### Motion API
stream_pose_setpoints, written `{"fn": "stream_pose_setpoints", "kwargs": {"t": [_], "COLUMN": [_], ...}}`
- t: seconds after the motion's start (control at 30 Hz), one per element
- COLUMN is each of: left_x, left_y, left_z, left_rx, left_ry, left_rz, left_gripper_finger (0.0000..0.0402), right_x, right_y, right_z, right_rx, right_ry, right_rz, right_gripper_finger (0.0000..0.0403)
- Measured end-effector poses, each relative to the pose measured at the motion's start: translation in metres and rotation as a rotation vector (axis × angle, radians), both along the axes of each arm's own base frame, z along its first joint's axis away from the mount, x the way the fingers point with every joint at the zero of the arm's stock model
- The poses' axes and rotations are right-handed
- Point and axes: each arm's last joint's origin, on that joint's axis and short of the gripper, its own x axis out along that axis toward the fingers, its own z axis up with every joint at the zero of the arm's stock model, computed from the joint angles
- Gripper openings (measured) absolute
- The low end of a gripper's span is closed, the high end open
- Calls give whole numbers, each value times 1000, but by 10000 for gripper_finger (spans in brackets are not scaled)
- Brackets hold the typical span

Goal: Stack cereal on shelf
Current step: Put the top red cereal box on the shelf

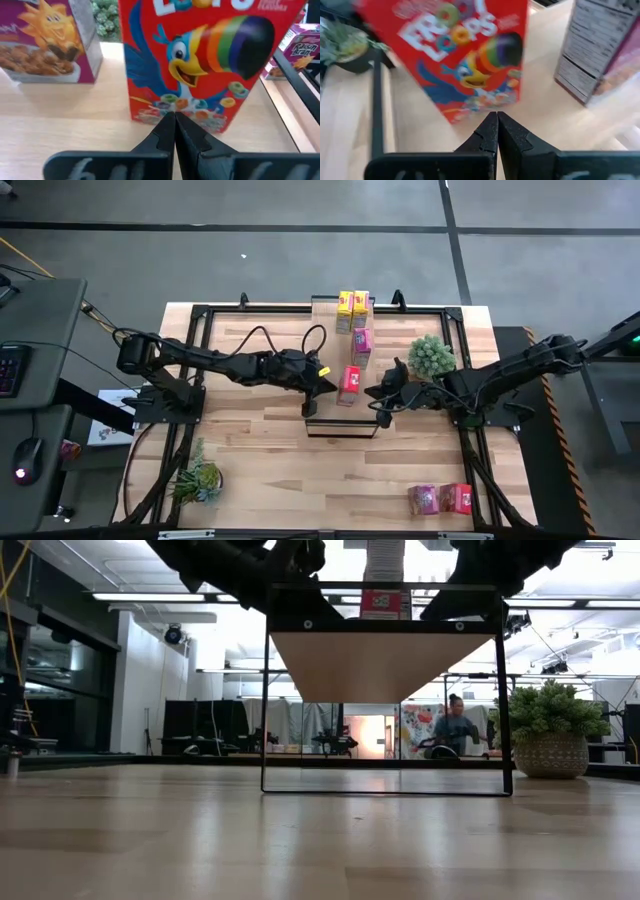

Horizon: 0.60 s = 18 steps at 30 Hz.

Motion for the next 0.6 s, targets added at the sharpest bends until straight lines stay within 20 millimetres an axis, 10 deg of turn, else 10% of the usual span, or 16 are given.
{"fn": "stream_pose_setpoints", "kwargs": {"t": [0.6], "left_x": [2], "left_y": [-8], "left_z": [3], "left_rx": [-24], "left_ry": [-34], "left_rz": [-14], "left_gripper_finger": [0], "right_x": [0], "right_y": [-13], "right_z": [-3], "right_rx": [-7], "right_ry": [40], "right_rz": [-50], "right_gripper_finger": [0]}}
